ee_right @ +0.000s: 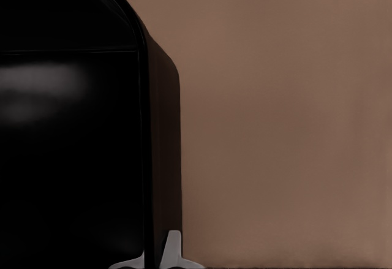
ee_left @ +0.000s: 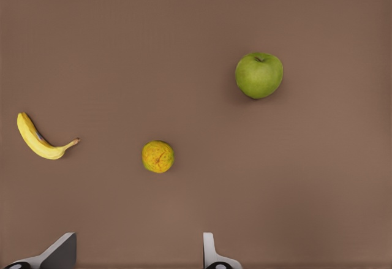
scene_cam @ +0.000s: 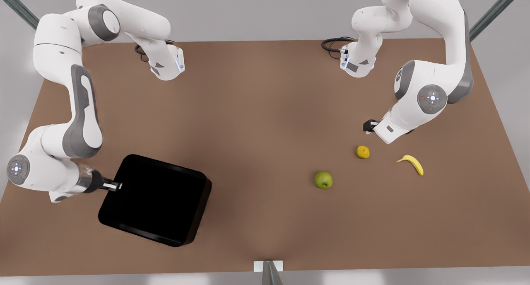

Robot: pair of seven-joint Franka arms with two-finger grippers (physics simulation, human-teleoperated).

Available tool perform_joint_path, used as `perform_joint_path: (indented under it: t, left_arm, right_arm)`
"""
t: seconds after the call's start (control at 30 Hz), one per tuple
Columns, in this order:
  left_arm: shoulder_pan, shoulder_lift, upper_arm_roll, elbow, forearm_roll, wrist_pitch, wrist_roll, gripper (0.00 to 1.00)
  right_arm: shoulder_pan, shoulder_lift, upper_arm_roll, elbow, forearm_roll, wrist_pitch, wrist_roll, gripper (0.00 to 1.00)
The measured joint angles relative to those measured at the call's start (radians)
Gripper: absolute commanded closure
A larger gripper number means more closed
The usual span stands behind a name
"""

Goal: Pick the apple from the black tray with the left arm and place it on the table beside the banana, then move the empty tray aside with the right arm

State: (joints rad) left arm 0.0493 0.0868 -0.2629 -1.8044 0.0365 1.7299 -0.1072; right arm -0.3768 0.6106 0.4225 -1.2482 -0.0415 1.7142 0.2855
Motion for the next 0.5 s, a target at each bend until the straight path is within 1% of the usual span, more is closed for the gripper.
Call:
perform_joint_path:
  t: [0.23, 0.5]
  left_arm:
    - [-0.003, 0.001, -0.001, 0.0, 0.001, 0.0, 0.002, 0.0]
    - [-0.02, 0.001, -0.001, 0.0, 0.003, -0.001, -0.004, 0.0]
  right_arm:
    - [-0.15, 0.015, -0.005, 0.0, -0.001, -0.092, -0.197, 0.93]
    - [-0.166, 0.1, -0.017, -0.001, -0.003, -0.113, -0.375, 0.93]
